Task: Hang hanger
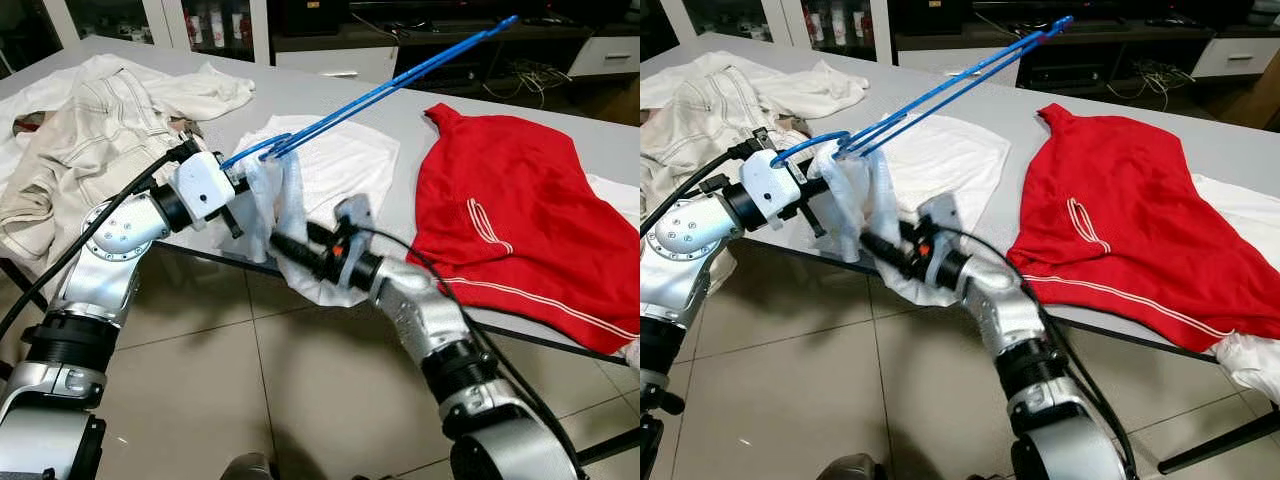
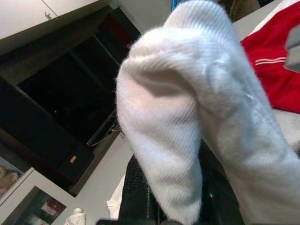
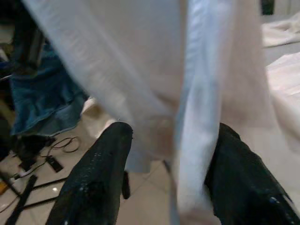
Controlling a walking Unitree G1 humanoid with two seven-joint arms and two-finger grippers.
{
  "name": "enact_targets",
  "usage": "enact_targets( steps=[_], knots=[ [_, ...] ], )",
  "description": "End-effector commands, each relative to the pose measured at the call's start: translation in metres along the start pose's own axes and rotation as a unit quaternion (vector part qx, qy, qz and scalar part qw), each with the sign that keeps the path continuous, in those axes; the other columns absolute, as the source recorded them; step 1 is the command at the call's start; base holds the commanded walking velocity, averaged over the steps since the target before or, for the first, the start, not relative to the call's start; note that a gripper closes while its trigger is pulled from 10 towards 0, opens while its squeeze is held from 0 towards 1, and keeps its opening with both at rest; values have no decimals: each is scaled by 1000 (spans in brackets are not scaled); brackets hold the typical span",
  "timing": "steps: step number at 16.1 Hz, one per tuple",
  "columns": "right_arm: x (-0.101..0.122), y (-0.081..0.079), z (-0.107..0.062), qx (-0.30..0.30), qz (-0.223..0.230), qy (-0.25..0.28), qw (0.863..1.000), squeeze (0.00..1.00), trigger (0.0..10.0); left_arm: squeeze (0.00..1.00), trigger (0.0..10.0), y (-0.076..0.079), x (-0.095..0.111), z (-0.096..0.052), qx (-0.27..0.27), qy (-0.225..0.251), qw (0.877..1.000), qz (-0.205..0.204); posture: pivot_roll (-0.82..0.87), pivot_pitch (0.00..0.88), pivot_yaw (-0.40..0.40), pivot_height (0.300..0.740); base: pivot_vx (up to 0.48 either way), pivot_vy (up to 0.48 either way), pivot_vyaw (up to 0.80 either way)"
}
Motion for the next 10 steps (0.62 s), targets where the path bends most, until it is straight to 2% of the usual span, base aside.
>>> enact_targets(
  steps=[1, 6, 10],
  knots=[
    [-5, -5, -3, 15, 11, -2, 1000, 0, 0, 0, 0, 1, 5, 1, -5, 10, 1000, 0, 140, 29, -41, 740, 0, 0, 0],
    [-16, -13, -12, 41, 19, -13, 999, 0, 0, 0, 0, -2, 7, 1, -3, 10, 1000, 3, 133, 30, -39, 740, 0, 0, 0],
    [-23, -5, -17, 21, 7, -29, 999, 0, 0, 0, 0, -4, 8, 1, 0, 11, 1000, 6, 134, 27, -38, 740, 0, 0, 0]
  ],
)
Point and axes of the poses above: a point about 5 cm out from each wrist's last joint towards the gripper, its own z axis pointing out of the wrist towards the gripper, its own x axis along the axis of the wrist's last joint, y = z × x, the point moved 6 cm from there along z, pointing out of the wrist towards the gripper, and after that the axes turned 7 degrees about -z, right-handed, at the moved point
